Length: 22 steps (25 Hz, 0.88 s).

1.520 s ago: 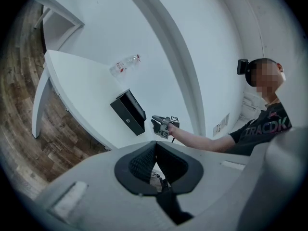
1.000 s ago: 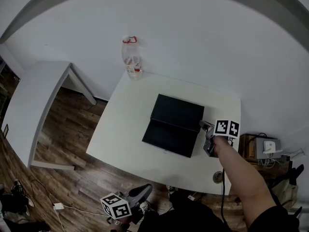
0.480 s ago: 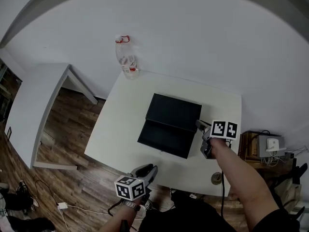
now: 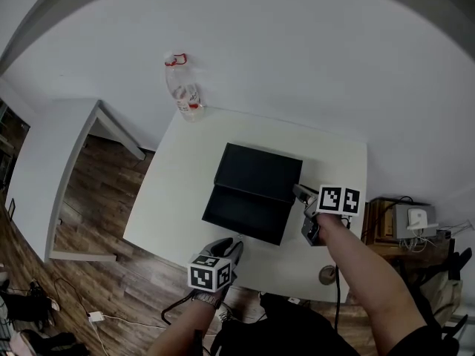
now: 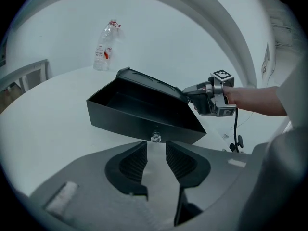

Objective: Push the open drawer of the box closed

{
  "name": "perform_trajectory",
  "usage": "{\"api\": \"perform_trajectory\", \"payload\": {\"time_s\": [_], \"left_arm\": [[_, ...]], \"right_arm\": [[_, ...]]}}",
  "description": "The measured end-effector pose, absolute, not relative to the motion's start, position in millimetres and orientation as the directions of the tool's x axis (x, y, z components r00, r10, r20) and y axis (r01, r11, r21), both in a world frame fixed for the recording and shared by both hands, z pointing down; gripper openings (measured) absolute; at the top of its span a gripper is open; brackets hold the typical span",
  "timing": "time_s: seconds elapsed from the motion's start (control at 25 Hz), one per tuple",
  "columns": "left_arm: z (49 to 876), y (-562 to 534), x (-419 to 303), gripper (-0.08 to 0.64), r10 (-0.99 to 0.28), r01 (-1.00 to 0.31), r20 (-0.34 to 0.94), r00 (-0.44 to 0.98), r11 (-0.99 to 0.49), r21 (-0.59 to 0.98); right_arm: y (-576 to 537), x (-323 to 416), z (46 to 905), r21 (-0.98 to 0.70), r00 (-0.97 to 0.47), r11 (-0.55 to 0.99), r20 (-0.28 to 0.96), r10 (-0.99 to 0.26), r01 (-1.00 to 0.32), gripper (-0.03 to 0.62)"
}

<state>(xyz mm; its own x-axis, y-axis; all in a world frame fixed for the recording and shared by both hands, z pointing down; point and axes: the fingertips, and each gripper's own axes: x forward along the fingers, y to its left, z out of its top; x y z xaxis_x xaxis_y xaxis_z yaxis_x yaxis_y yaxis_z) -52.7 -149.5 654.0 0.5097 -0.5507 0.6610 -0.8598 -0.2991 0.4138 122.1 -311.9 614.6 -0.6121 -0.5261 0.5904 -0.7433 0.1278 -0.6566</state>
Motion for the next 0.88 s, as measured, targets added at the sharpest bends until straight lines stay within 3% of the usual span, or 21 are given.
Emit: {"api": "perform_trajectory", "payload": {"time_s": [0.44, 0.52, 0.88], "left_arm": [[665, -160, -45, 0.123, -0.530, -0.865, 0.684, 0.502, -0.283, 0.416], [665, -160, -44, 0.077, -0.532, -0.864, 0.682, 0.502, -0.277, 0.420], [664, -161, -41, 0.072, -0.524, -0.858, 0.683, 0.509, -0.250, 0.448]], "right_arm": [[-311, 121, 614, -0.664, -0.625, 0.139, 0.582, -0.520, -0.735, 0.083], [-311, 121, 614, -0.665, -0.627, 0.141, 0.581, -0.519, -0.733, 0.083], [-310, 121, 615, -0.680, -0.636, 0.135, 0.571, -0.520, -0.721, 0.083]]}}
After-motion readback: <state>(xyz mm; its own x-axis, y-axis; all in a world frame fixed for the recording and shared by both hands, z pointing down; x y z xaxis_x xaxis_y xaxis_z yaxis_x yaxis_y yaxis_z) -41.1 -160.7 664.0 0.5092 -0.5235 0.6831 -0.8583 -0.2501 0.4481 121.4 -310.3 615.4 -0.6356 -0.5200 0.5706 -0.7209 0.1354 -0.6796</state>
